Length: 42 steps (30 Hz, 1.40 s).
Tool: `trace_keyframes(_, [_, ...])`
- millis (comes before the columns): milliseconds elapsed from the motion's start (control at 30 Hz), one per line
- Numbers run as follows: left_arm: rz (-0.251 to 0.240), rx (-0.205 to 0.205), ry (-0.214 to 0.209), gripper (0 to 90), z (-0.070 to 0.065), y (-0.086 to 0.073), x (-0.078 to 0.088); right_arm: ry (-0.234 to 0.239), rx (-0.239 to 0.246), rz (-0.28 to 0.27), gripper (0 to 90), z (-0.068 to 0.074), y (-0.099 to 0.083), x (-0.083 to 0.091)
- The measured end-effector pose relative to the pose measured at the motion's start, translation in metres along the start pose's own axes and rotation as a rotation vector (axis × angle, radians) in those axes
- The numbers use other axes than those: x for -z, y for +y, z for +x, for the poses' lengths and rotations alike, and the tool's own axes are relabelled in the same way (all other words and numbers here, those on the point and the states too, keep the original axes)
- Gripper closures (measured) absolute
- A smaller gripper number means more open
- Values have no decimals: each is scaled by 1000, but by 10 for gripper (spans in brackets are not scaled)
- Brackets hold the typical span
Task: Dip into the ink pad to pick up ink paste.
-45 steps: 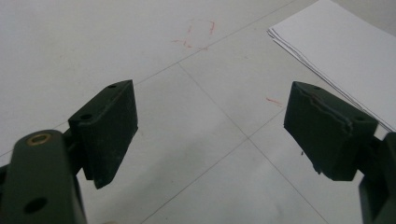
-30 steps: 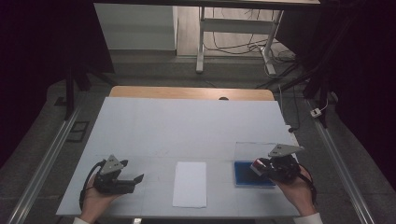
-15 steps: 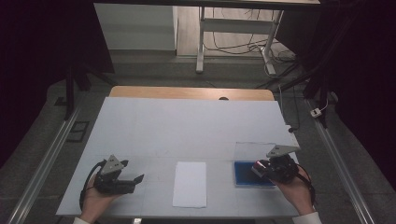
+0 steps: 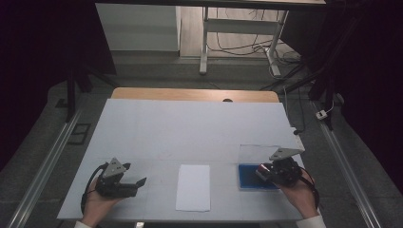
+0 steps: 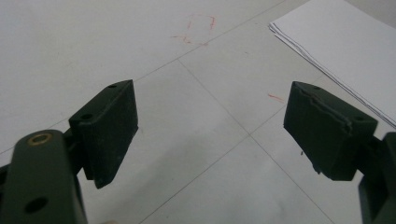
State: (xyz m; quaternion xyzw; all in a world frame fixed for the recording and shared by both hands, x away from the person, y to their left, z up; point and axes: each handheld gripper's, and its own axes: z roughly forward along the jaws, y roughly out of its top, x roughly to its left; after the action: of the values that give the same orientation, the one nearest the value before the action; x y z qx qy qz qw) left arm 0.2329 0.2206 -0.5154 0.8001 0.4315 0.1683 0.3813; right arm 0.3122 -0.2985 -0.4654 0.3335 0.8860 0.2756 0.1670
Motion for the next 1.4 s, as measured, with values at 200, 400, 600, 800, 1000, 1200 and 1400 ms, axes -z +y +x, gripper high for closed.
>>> trace_keyframes(200, [0,-1,0,176,0,0,0,5,-23,4,707,-1,0,-1])
trace_keyframes(400, [0,-2,-1,177,-1,0,0,-2,-28,17,708,0,1,-1])
trace_keyframes(600, [1,-3,-3,177,-1,0,0,-4,-30,25,709,1,1,-3])
trace_keyframes(800, [1,-3,-4,177,-3,0,1,-9,-24,25,711,2,0,-5])
trace_keyframes(1000, [1,-3,-6,177,-3,0,1,13,-39,13,711,-2,-3,-5])
trace_keyframes(1200, [2,-3,-3,177,-4,0,1,11,-33,22,712,-1,-2,-6])
trace_keyframes(1400, [2,-1,-4,177,-3,0,1,12,-28,24,712,-1,-2,-6])
